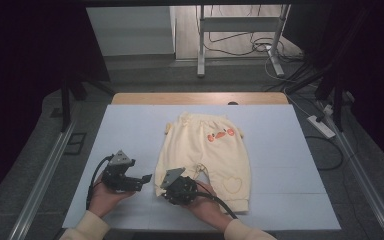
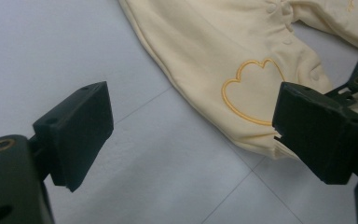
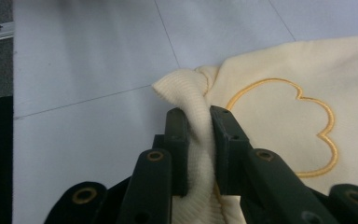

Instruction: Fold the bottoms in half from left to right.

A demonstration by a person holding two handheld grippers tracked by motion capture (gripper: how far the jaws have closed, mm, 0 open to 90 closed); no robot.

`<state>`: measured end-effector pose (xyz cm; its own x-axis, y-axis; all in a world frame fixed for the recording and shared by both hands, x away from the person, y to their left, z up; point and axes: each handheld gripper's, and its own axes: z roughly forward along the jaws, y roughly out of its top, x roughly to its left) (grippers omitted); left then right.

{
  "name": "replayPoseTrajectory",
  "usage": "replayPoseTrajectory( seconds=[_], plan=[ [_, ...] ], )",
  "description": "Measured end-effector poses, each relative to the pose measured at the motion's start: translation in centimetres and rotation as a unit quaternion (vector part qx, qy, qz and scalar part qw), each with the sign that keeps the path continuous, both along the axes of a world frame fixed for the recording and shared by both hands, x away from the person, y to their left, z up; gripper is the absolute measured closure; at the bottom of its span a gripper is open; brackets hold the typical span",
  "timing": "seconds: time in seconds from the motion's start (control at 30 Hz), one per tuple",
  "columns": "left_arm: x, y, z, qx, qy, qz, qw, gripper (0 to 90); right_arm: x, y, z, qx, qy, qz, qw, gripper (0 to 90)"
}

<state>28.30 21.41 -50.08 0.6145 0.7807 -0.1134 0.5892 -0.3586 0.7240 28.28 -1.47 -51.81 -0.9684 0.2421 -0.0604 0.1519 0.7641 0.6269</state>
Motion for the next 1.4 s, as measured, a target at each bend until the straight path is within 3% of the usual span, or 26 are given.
replayPoseTrajectory(
  seconds=[0.3,1.03,1.17,1.4],
  plan=[
    [2.1,-0.6,0.0,0.002,0.008,0.001,1.0000,13.0,0.0,-0.7,0.9,0.021,0.013,0.005,0.9997,78.4],
    [8.4,-2.5,1.3,-0.013,0.018,-0.010,0.9997,15.7,0.1,-1.1,1.2,0.024,0.029,0.011,0.9992,78.4],
    [9.9,-3.2,1.8,0.001,0.022,-0.010,0.9997,15.5,0.1,-1.2,1.2,0.030,0.030,0.010,0.9991,78.4],
    [11.1,-3.8,2.7,0.001,0.020,-0.010,0.9997,15.6,0.0,-1.3,1.4,0.031,0.030,0.010,0.9990,78.4]
  ],
)
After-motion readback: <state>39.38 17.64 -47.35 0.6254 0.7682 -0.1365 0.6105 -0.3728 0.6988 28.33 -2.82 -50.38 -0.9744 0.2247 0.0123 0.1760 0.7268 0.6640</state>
